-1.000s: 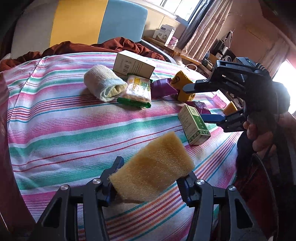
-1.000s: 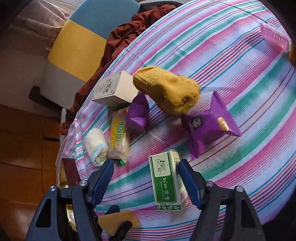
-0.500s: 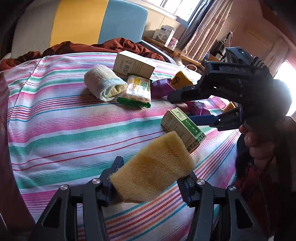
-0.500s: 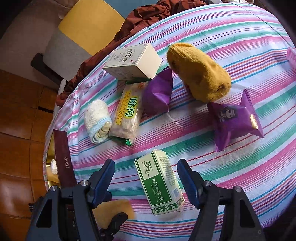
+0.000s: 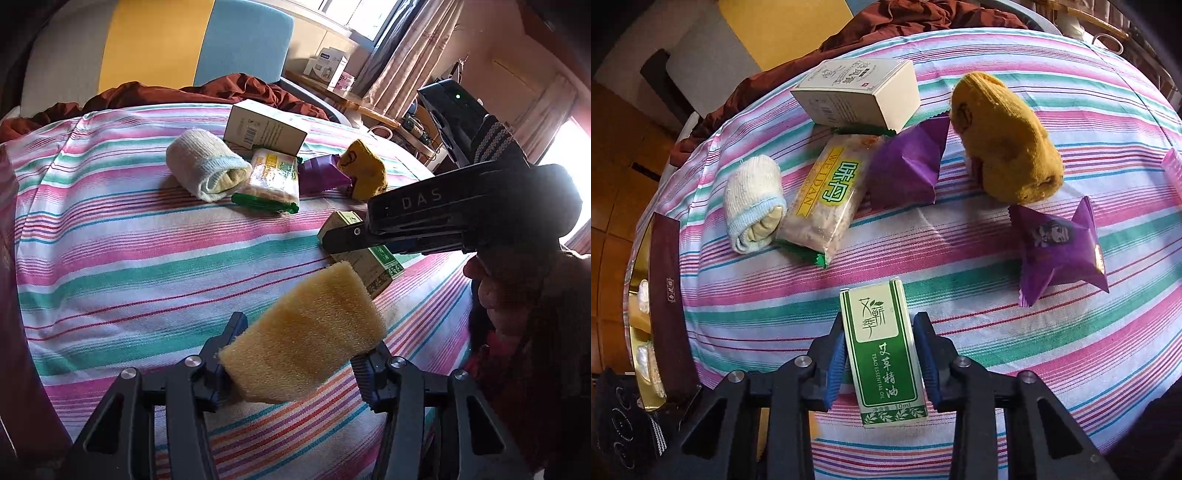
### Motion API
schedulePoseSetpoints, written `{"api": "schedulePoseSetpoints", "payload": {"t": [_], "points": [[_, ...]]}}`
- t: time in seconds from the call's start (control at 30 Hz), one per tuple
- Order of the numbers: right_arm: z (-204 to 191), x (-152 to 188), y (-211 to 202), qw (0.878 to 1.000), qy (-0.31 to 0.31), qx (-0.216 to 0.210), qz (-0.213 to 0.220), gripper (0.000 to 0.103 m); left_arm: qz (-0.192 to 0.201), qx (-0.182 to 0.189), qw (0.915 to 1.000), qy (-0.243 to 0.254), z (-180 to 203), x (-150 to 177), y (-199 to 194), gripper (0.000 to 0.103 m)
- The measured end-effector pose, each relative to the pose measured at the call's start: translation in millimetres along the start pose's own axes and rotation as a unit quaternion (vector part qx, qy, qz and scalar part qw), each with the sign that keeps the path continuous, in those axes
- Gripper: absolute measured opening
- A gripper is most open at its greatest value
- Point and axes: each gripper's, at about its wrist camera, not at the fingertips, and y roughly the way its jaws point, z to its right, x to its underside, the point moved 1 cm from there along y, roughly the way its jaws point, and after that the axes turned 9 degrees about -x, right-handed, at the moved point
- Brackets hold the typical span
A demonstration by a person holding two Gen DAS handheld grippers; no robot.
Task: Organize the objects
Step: 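Lift the yellow sponge with the left tool while the right tool grasps the green-and-white box, then lower the yellow sponge into the gold tray and open the left tool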
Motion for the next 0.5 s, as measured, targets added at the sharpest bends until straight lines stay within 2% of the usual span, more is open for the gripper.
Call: {"api": "schedulePoseSetpoints", "payload": {"t": [0.1,0.23,0.5], "points": [[1,1,0,1.0,-0.002,0.001,0.001,0.035,-0.003,-0.013,0.9999,0.008,3,0,-7,0.051],[2,2,0,1.0,-0.001,0.0,0.002,0.035,0.002,-0.01,0.9999,0.004,2,0,-22,0.051],[-2,3,-1,1.0,-0.008,0.013,0.0,0.035,0.029,-0.028,0.9992,0.001,-9,-3,-57,0.052]]}}
